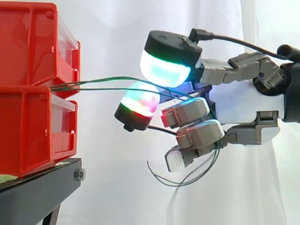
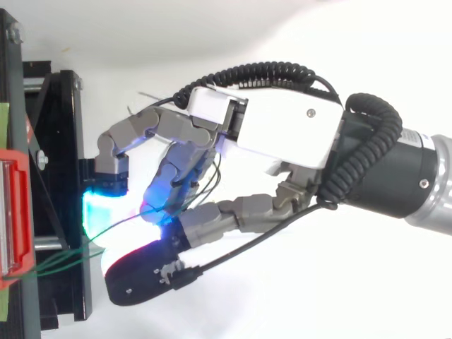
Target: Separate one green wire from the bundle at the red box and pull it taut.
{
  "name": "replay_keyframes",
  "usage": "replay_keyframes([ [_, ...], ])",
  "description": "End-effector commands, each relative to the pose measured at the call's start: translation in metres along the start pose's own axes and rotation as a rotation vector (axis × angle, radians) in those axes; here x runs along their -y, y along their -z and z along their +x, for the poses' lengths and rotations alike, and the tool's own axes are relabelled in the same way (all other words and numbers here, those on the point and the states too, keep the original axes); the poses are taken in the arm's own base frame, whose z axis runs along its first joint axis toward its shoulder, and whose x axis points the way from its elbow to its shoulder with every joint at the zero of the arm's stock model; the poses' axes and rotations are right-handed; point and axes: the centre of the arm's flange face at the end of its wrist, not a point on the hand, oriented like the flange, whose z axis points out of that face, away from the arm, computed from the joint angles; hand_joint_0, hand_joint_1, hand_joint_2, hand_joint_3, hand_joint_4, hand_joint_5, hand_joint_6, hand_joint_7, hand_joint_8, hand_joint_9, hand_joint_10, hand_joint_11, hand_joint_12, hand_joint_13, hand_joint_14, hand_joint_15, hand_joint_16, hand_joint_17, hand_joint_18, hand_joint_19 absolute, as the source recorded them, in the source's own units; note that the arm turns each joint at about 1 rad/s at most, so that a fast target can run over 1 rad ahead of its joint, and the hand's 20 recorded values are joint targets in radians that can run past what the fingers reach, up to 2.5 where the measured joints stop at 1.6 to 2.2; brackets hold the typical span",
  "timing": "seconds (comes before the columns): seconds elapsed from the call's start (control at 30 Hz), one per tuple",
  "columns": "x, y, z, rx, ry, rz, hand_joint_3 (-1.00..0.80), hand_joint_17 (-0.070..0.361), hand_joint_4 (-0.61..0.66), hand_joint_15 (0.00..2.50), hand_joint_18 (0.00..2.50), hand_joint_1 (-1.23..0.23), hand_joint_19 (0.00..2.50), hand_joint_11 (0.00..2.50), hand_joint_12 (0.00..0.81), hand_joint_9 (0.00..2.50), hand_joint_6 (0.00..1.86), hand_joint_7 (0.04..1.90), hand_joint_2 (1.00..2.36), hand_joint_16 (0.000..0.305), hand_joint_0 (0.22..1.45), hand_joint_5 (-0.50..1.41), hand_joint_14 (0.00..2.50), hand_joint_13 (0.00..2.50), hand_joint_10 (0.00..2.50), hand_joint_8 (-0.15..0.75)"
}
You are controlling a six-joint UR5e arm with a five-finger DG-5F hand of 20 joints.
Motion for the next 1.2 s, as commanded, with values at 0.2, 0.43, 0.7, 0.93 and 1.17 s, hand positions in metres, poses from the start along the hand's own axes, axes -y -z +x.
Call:
replay_keyframes([
  [0.2, 0.0003, 0.0003, 0.0002, -0.003, 0.0, 0.0, -0.5, 0.122, 0.15, 1.38, 0.88, -0.5, 0.56, 1.75, 0.35, 1.27, 0.83, 1.02, 1.0, 0.054, 0.56, -0.17, 0.02, 1.37, 0.03, 0.31],
  [0.43, 0.0007, -0.0001, 0.0005, -0.003, 0.0, 0.0, -0.38, 0.119, 0.14, 1.38, 0.88, -0.57, 0.56, 1.79, 0.343, 1.28, 0.82, 1.06, 1.01, 0.053, 0.62, -0.17, 0.02, 1.36, 0.0, 0.289],
  [0.7, -0.0004, 0.0, 0.0002, -0.003, 0.0, -0.001, -0.26, 0.12, 0.13, 1.37, 0.87, -0.76, 0.55, 1.79, 0.349, 1.2, 0.86, 1.04, 1.02, 0.054, 0.63, -0.2, 0.02, 1.33, 0.06, 0.286],
  [0.93, -0.0002, 0.0003, 0.0003, -0.005, -0.007, 0.001, -0.3, 0.121, 0.13, 1.36, 0.87, -0.8, 0.54, 1.76, 0.345, 1.16, 0.87, 1.02, 1.02, 0.054, 0.65, -0.21, 0.02, 1.32, 0.11, 0.287],
  [1.17, 0.0, 0.0003, -0.0003, 0.001, -0.01, 0.003, -0.34, 0.12, 0.13, 1.36, 0.87, -0.86, 0.51, 1.75, 0.346, 1.14, 0.87, 0.99, 1.01, 0.053, 0.69, -0.21, 0.02, 1.31, 0.11, 0.288],
])
